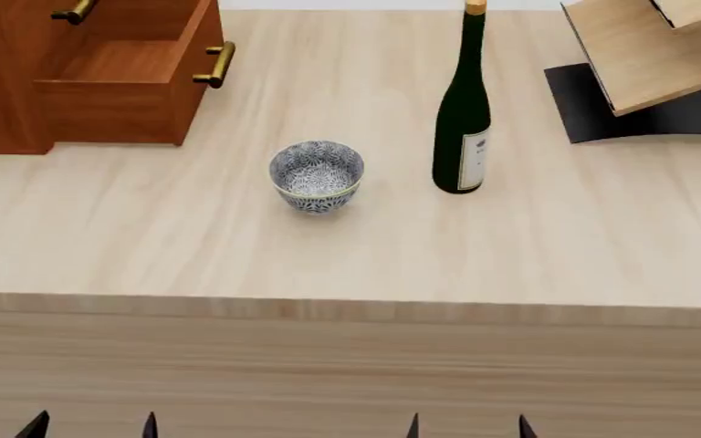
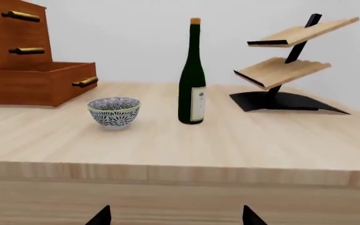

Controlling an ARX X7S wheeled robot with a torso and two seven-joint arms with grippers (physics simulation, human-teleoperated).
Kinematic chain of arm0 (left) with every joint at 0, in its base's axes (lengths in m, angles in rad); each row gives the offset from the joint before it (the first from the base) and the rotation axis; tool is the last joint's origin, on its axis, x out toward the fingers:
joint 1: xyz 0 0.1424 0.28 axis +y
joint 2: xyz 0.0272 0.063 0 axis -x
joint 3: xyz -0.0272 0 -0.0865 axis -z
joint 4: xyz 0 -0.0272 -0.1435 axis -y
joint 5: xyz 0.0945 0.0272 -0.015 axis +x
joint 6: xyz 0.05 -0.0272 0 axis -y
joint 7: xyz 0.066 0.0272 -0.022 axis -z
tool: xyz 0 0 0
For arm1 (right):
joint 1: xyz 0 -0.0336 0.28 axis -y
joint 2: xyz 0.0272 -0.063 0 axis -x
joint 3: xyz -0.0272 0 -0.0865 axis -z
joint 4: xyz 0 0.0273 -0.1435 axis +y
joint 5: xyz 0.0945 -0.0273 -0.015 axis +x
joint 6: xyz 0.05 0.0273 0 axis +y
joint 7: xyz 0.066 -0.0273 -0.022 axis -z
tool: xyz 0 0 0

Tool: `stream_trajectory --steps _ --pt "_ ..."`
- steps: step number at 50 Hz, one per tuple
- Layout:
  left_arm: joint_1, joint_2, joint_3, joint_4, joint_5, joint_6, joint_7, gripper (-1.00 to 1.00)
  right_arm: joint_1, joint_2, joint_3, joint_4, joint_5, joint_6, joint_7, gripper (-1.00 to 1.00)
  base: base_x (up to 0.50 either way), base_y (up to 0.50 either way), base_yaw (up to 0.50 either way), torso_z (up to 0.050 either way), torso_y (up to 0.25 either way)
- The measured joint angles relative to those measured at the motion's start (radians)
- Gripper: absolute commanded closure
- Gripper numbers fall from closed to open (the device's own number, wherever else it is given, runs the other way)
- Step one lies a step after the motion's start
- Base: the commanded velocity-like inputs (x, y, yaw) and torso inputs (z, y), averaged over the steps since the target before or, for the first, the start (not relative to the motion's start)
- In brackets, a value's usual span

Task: Put the bowl in the bottom drawer of the cabinet.

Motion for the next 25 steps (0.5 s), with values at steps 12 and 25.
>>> stream_trajectory --steps 12,25 --pt "-0.001 -0.013 0.016 0.006 -0.019 -0.006 -0.019 -1.0 0.001 0.019 -0.021 -0.015 0.003 0.012 0.027 -1.0 0.0 0.21 0.0 0.0 0.25" --pt "0.003 -0.034 0.034 0.015 -0.035 -0.002 -0.032 -1.0 -0.001 0.034 -0.047 -0.025 -0.006 0.02 0.055 -1.0 0.03 0.5 0.0 0.024 0.232"
